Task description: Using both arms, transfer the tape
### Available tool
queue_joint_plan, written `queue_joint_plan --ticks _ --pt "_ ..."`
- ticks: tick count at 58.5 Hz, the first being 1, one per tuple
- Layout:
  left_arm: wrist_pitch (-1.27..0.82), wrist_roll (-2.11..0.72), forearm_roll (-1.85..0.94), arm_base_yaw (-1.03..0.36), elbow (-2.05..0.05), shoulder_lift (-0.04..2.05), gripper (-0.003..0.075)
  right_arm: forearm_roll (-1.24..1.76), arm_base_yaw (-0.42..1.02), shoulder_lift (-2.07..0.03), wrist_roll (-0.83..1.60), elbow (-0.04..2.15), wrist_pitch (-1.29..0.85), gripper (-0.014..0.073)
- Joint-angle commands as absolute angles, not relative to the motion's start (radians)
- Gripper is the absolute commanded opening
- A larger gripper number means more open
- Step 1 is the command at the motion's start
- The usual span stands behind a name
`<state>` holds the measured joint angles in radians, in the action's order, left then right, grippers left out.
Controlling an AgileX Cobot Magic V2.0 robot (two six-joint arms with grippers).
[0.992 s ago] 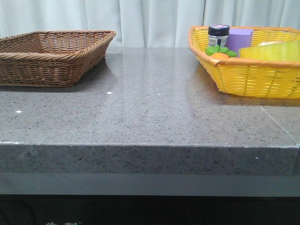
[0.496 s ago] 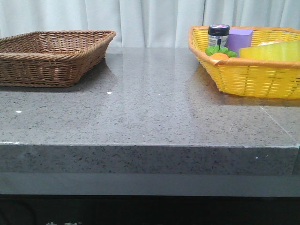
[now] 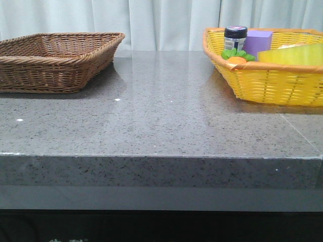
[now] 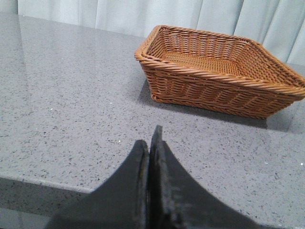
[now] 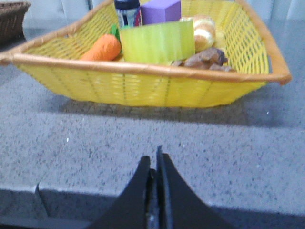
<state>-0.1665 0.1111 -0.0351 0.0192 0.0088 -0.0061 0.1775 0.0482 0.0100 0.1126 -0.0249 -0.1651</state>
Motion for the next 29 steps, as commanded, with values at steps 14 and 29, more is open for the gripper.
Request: queue_joint_plan --ticks 14,29 --pt "-0.164 0.113 -0.049 0.015 -0.223 0.084 -0.002 0.18 0.044 -0.069 0.113 0.258 -0.162 -0.0039" --pt "-0.217 0.113 -0.047 0.015 -0.48 0.377 -0.002 0.18 0.044 -0.3 0.113 0.511 -0.179 -0.0039"
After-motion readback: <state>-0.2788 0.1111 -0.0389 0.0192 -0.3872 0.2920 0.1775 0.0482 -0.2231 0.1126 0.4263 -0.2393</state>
